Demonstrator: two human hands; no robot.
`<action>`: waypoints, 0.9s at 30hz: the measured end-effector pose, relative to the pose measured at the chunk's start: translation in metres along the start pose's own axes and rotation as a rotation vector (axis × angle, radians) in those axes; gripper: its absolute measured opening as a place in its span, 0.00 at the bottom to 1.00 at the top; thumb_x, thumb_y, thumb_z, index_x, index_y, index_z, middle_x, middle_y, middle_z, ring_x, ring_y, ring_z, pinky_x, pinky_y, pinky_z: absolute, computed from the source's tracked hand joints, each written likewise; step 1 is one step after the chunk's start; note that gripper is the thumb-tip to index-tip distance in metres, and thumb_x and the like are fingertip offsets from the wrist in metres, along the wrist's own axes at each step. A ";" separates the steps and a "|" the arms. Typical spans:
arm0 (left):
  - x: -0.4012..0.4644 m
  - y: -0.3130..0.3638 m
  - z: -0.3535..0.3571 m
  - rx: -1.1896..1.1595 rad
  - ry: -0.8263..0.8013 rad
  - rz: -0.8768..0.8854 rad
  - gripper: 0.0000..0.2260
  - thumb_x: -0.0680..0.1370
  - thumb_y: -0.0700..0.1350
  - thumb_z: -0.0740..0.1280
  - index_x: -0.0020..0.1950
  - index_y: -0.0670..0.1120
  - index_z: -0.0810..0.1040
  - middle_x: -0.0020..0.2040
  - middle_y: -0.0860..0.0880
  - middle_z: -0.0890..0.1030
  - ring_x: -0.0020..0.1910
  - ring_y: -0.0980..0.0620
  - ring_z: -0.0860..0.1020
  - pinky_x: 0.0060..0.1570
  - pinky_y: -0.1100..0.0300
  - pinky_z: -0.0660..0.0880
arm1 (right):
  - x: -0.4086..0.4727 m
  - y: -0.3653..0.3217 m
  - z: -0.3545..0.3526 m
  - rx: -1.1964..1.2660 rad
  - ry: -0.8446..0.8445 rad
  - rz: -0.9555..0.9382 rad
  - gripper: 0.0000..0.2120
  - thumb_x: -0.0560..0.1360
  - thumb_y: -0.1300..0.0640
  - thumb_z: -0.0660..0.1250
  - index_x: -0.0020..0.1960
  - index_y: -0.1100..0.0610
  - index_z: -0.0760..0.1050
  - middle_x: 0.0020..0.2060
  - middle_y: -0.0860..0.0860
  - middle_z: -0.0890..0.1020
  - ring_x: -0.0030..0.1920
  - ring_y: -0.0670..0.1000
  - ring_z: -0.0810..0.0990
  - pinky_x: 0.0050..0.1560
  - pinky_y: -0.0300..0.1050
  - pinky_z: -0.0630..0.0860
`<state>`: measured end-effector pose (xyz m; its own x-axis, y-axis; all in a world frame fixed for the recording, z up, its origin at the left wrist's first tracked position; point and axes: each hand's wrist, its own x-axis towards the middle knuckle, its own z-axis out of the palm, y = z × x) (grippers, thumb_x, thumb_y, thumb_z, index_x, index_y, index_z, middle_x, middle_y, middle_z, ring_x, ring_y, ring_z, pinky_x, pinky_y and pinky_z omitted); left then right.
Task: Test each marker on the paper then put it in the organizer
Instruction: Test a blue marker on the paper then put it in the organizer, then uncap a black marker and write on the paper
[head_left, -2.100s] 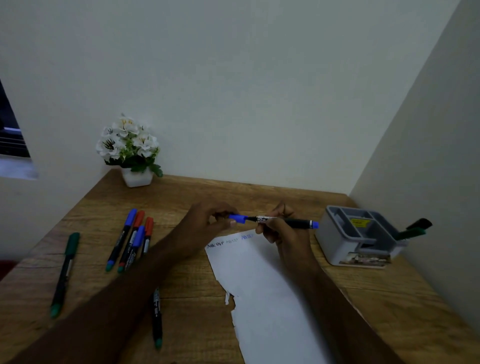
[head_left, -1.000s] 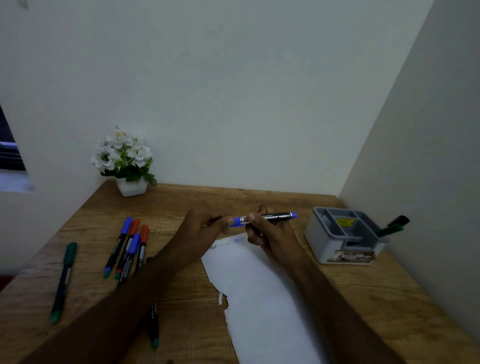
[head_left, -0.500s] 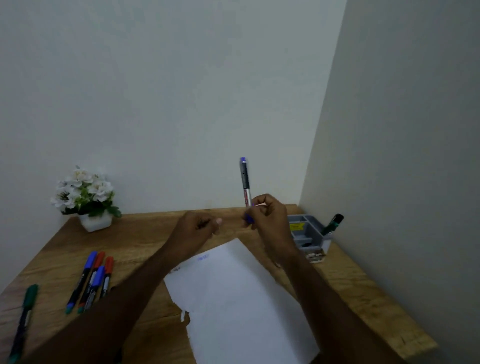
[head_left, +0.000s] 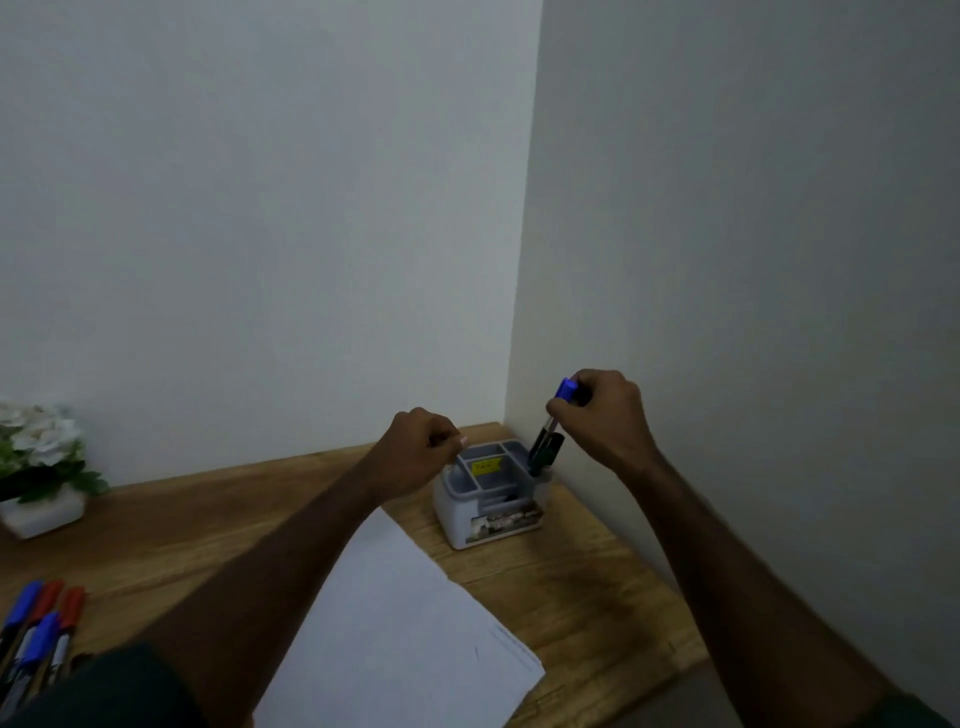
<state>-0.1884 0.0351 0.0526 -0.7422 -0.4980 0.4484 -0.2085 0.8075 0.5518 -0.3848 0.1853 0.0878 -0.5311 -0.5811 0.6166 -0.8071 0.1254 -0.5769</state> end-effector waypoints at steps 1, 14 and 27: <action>0.002 0.001 0.003 0.004 -0.004 0.002 0.09 0.78 0.47 0.68 0.40 0.47 0.84 0.35 0.52 0.83 0.33 0.57 0.80 0.37 0.63 0.75 | 0.000 0.002 0.001 -0.026 -0.027 0.006 0.06 0.70 0.57 0.74 0.38 0.55 0.78 0.30 0.47 0.78 0.30 0.40 0.75 0.29 0.27 0.66; 0.001 -0.002 0.001 0.073 -0.026 -0.046 0.07 0.77 0.45 0.69 0.40 0.46 0.84 0.34 0.53 0.81 0.31 0.64 0.77 0.31 0.74 0.69 | 0.001 0.017 0.032 -0.317 -0.280 0.081 0.10 0.70 0.53 0.74 0.42 0.61 0.83 0.36 0.54 0.84 0.33 0.48 0.80 0.28 0.34 0.70; -0.067 -0.027 -0.063 0.103 0.054 -0.145 0.13 0.76 0.46 0.69 0.31 0.52 0.79 0.29 0.54 0.79 0.26 0.61 0.74 0.30 0.73 0.67 | -0.046 -0.090 0.087 -0.043 -0.286 -0.165 0.05 0.72 0.53 0.71 0.39 0.53 0.80 0.35 0.44 0.77 0.40 0.46 0.76 0.42 0.40 0.71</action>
<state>-0.0929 0.0268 0.0515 -0.6650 -0.6258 0.4076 -0.3773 0.7526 0.5397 -0.2653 0.1307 0.0641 -0.3033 -0.7981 0.5206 -0.8893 0.0409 -0.4554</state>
